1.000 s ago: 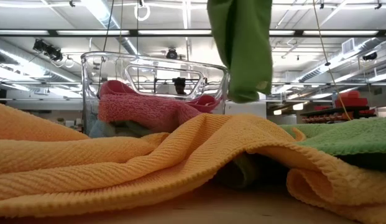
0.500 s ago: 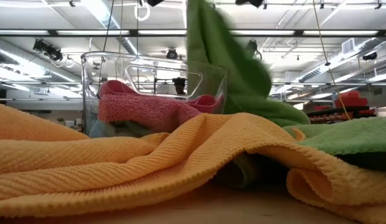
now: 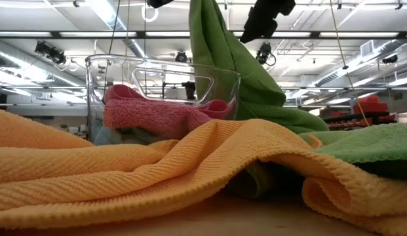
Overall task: Fold microfiber towels
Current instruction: Fold the top green towel
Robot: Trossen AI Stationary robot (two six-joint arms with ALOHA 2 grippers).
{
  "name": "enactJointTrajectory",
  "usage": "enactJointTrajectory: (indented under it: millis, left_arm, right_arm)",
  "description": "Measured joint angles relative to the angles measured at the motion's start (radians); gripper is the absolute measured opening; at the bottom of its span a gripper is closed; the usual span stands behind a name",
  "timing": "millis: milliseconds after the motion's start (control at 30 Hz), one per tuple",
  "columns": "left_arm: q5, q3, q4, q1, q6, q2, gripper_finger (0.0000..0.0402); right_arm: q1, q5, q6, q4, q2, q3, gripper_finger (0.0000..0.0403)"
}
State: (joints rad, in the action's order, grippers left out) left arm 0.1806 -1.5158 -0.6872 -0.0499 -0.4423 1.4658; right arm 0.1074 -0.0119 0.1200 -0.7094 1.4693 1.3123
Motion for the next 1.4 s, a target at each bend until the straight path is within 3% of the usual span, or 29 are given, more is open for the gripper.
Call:
enactJointTrajectory:
  millis: [233,467,633,767,900,1033,1400]
  left_arm:
    - [-0.061,0.000,0.005,0.008,-0.027,0.000,0.0022]
    - [-0.066,0.000,0.008,0.028,-0.052,0.000,0.0009]
    - [-0.067,0.000,0.014,0.028,-0.052,0.000,0.0027]
    - [-0.066,0.000,0.021,0.026,-0.053,0.000,0.0018]
    - [-0.066,0.000,0.040,0.026,-0.053,0.000,0.0009]
    - [-0.066,0.000,0.051,0.026,-0.053,0.000,0.0025]
    - [-0.067,0.000,0.088,0.026,-0.055,0.000,0.0015]
  right_arm:
    - [0.104,-0.219,-0.026,0.059,0.000,-0.002,0.0177]
    - [0.138,-0.147,-0.066,0.126,-0.001,-0.098,0.0177]
    - [0.163,-0.117,-0.068,0.322,0.000,-0.231,0.0177]
    - [0.178,-0.117,-0.094,0.438,0.000,-0.314,0.0177]
    - [0.176,-0.170,-0.094,0.456,0.000,-0.379,0.0177]
    - [0.177,-0.239,-0.094,0.467,0.000,-0.417,0.0177]
    - [0.173,-0.382,-0.150,0.534,0.000,-0.436,0.0177]
